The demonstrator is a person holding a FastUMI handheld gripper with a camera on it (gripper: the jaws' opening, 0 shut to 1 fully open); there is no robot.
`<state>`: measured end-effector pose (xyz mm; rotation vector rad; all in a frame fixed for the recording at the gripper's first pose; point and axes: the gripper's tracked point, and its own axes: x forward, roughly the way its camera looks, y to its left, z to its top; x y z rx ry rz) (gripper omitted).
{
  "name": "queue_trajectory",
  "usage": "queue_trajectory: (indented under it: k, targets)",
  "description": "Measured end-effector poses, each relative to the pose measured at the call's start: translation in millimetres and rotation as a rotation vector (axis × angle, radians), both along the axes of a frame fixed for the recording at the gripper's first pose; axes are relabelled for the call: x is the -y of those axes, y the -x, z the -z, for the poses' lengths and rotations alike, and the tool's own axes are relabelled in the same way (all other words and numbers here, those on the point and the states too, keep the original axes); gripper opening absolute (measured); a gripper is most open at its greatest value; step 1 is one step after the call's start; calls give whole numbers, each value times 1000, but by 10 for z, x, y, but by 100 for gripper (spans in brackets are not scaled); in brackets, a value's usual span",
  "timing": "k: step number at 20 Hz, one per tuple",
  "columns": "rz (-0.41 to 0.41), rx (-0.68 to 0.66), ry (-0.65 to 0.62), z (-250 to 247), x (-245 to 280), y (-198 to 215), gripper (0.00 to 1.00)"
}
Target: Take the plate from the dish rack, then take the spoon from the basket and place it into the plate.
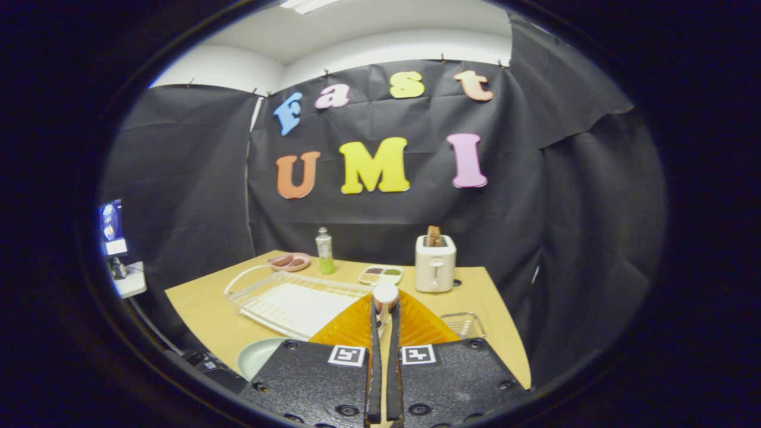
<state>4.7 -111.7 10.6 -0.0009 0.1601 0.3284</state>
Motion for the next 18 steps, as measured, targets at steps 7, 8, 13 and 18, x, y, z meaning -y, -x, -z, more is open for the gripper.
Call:
queue_trajectory:
  k: [7, 8, 13, 18]
  targets:
    - [-275, -146, 66, 532, -1019, 184, 9]
    - [-302, -164, 79, 614, -1122, 188, 9]
    - [-420, -281, 86, 941, -1531, 248, 9]
    - [-451, -315, 99, 1140, -1663, 248, 11]
